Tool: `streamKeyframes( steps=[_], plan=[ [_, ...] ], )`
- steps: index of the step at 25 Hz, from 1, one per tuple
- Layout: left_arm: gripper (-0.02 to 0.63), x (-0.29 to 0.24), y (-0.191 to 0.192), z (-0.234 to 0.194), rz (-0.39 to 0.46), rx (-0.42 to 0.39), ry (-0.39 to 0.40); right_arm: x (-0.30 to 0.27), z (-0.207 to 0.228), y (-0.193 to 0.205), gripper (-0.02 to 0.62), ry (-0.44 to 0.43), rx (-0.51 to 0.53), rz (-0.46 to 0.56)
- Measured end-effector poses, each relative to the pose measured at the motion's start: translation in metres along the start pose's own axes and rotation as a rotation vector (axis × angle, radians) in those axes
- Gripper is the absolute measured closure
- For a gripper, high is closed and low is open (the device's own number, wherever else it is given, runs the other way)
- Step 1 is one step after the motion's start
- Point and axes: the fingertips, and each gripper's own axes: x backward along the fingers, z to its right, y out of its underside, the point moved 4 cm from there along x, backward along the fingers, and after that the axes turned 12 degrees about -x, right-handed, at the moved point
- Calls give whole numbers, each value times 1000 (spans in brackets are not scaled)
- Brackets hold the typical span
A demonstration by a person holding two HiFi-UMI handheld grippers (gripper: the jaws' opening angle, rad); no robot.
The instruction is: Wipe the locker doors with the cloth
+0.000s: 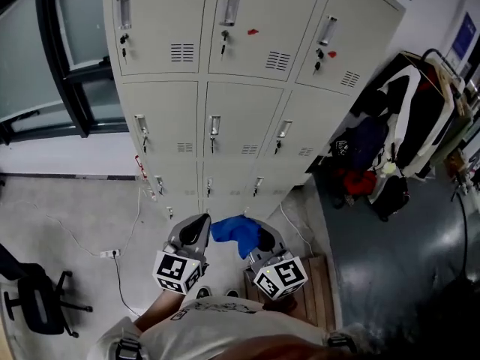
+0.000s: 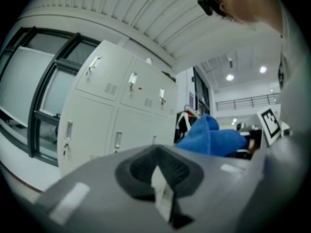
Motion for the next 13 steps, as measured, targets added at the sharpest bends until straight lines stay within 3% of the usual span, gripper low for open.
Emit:
streamKeyframes(
  steps=[7, 13],
  plan=[
    [604, -21, -10, 14, 25, -29, 34, 15, 15, -12, 566, 16, 8, 36],
    [604, -16, -3, 28, 14, -6, 41, 19, 17, -7, 566, 7, 6, 31]
  ],
)
